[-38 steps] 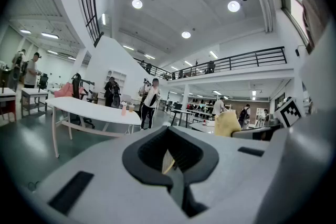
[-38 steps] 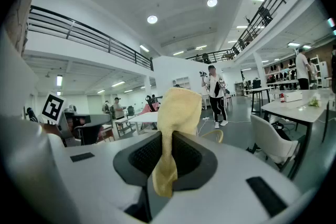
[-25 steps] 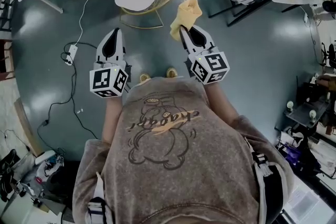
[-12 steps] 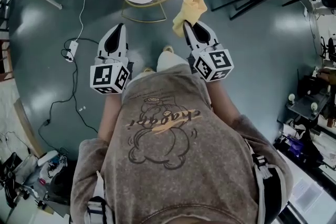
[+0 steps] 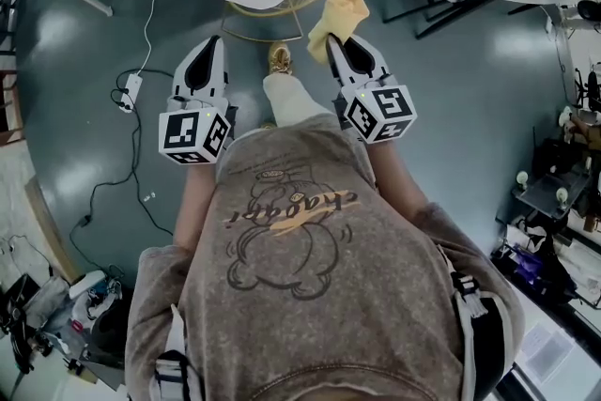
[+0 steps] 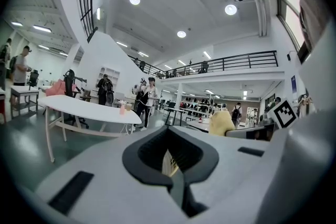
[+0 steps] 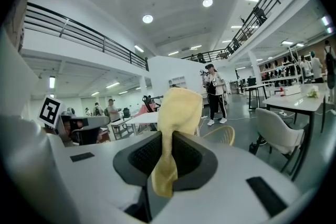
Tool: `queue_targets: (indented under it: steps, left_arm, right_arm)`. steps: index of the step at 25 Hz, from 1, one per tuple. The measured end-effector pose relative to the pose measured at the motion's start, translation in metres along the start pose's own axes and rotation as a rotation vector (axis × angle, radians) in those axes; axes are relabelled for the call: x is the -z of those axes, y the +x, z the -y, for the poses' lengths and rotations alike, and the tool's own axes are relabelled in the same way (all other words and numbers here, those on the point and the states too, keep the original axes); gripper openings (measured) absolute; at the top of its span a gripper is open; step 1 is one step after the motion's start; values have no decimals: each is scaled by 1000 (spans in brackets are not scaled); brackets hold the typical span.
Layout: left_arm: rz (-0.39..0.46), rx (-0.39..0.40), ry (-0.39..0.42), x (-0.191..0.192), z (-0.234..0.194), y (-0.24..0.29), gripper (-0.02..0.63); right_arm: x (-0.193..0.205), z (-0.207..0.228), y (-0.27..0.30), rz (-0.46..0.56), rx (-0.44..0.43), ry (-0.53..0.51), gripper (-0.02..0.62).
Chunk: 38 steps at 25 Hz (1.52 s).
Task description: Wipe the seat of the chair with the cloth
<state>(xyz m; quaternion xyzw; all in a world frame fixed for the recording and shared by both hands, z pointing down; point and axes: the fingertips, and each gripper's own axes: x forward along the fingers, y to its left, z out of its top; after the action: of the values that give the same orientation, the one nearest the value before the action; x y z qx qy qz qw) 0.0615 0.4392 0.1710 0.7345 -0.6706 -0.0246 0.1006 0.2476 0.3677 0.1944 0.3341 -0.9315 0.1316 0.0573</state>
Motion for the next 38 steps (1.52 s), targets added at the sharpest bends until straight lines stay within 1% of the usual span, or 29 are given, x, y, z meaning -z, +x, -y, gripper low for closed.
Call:
queue_targets:
  steps: [6,14,20,26,32,38]
  left_arm:
    - [1,-5,6,-7,-27,31,9]
    - [-26,18,0,-11,-56,95,9]
    - [-45,25,4,-29,-78,145,9]
    - [-50,28,12,-50,-91,203,9]
    - [-55,23,-2,-63,-112,248,9]
    - [-57,28,10,-72,-118,300,9]
  right_arm:
    - [-4,13,40,-2,1,14,69]
    - [-12,43,97,-22,16,37,69]
    - [-35,68,144,-34,24,45,69]
    - [-57,104,185,-40,31,53,69]
    - [-76,128,229,-36,29,52,69]
    - [-86,164,266,-39,32,65,69]
